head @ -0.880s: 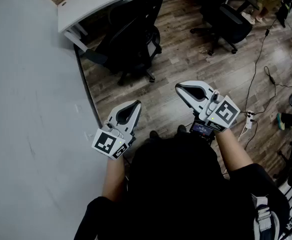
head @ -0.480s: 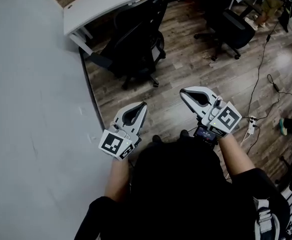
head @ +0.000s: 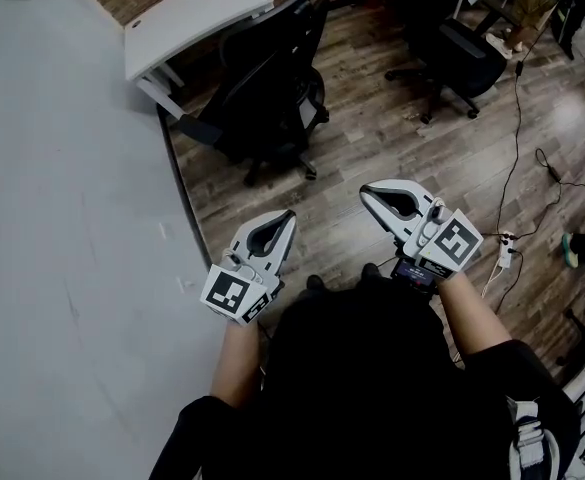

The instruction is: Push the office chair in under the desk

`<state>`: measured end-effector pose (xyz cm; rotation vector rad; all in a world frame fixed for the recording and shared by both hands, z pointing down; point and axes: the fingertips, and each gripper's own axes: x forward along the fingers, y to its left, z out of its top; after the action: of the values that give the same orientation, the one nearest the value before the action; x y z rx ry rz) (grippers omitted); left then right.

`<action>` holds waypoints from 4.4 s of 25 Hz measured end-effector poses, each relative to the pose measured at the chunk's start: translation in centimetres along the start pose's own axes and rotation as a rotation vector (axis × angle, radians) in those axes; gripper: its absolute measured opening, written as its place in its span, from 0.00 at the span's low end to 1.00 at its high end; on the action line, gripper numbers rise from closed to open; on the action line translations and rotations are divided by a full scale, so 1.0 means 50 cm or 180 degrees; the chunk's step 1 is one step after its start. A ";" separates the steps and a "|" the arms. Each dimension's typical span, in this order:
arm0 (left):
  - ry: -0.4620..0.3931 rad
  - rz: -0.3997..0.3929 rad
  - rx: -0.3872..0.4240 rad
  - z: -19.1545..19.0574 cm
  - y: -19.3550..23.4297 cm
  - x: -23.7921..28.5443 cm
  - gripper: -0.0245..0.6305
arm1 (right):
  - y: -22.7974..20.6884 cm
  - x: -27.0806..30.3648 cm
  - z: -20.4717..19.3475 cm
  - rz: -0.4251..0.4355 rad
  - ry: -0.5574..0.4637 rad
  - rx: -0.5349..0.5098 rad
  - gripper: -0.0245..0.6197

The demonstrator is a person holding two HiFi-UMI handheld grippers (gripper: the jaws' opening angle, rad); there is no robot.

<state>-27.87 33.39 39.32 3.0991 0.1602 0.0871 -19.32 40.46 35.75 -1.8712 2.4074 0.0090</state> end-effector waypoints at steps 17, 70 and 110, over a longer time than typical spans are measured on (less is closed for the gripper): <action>0.0084 -0.0292 -0.0013 -0.002 -0.105 0.192 0.06 | -0.100 -0.169 -0.029 -0.0173 0.0319 -0.0070 0.05; 0.0324 0.1079 -0.0197 -0.015 0.460 0.392 0.06 | -0.715 0.242 -0.081 0.0566 0.0898 -0.0090 0.05; 0.2898 0.1844 0.0192 -0.095 0.673 0.353 0.35 | -1.146 0.555 -0.158 0.3767 0.1672 -0.2194 0.39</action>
<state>-7.18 1.94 46.34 2.7732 -0.7177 1.4866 28.75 -1.09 44.49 -0.1842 3.8142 0.5281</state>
